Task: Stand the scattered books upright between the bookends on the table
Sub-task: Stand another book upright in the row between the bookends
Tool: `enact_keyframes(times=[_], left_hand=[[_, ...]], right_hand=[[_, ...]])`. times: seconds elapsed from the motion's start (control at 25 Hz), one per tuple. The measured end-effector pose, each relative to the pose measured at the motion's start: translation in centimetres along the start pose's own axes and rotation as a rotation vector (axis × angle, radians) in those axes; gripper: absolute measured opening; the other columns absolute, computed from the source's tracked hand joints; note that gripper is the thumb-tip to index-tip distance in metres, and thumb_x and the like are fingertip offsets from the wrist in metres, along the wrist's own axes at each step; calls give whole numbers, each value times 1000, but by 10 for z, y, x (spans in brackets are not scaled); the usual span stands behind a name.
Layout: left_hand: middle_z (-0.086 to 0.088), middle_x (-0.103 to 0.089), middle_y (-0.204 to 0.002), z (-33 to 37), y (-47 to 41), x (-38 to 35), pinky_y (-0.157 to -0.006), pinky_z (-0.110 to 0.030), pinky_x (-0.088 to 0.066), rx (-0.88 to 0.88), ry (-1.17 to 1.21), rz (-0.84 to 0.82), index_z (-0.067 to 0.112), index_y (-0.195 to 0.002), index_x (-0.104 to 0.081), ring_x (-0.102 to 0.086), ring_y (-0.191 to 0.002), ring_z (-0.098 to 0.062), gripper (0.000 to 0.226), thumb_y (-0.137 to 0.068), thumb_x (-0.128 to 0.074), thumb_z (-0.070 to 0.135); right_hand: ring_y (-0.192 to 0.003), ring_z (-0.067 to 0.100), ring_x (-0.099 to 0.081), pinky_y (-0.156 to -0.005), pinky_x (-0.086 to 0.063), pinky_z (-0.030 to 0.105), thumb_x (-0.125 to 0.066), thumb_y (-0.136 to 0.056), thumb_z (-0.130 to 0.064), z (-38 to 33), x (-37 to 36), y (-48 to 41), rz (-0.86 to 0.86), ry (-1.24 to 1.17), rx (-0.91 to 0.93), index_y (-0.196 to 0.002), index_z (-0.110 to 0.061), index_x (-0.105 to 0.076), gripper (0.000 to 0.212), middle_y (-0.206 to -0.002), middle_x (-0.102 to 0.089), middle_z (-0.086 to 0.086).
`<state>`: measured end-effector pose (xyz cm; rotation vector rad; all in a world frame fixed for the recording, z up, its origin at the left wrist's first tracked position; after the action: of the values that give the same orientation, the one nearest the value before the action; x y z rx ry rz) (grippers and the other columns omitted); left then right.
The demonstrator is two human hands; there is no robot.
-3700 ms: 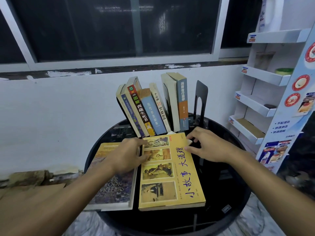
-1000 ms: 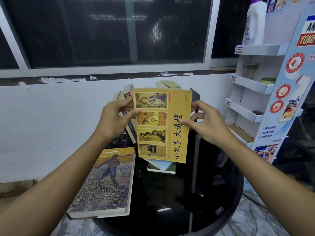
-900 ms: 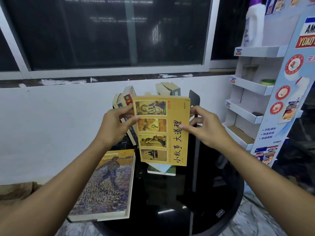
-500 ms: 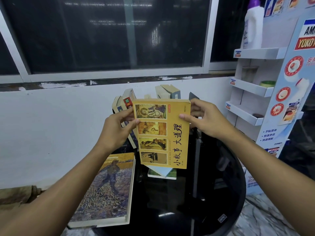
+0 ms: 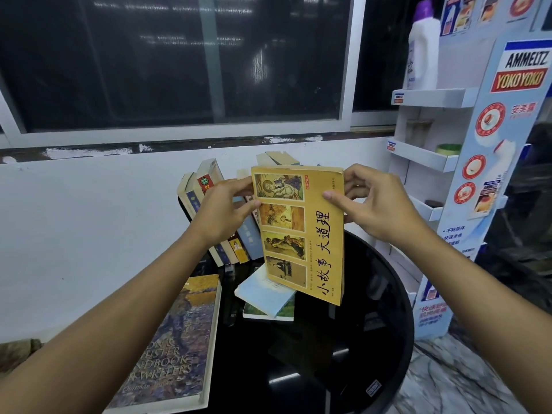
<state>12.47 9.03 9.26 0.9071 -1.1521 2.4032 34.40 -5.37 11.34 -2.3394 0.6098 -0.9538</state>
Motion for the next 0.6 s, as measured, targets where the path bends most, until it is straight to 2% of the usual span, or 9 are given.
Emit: enact_keyframes(times=[0.04,0.16,0.36,0.6], left_hand=[[-2,-65,-136,0,-7,-4,-98,-9,-45,6,-38,-11,19,-143,-56,-59,-123,-9,52,-93,-72,23],[-5,-52,-150,4,-27,-14,-116,-37,-39,14,-150,-40,17,-150,-47,-48,-138,-22,68,-89,-75,33],[-3,-40,-159,14,-57,-27,-117,-36,-30,-15,-249,-59,18,-153,-42,-36,-146,-22,73,-89,-75,31],[2,-27,-165,14,-95,-51,-118,-48,-35,-23,-346,-136,22,-155,-36,-28,-150,-22,78,-88,-76,33]], right_hand=[[-80,15,-73,-66,-63,42,-79,-85,-34,0,6,0,16,35,-5,-100,-13,-68,29,-88,-72,-6],[-78,18,-72,-65,-62,44,-78,-85,-36,2,21,-3,66,127,-18,-97,-13,-68,28,-85,-72,-4],[-77,23,-69,-67,-59,45,-77,-87,-35,10,36,-10,141,251,-36,-93,-11,-66,27,-83,-71,2],[-74,19,-67,-67,-59,44,-76,-88,-34,22,36,-23,168,344,-72,-89,-9,-64,27,-81,-70,4]])
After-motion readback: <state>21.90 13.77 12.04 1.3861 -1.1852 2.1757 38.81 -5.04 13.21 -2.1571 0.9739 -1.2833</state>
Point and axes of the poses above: each hand's wrist, its own y-axis away from the middle knuckle, its own x-axis out of the back of the hand, z = x × y, the point moved 6 cm from there along -y, towards the middle knuckle
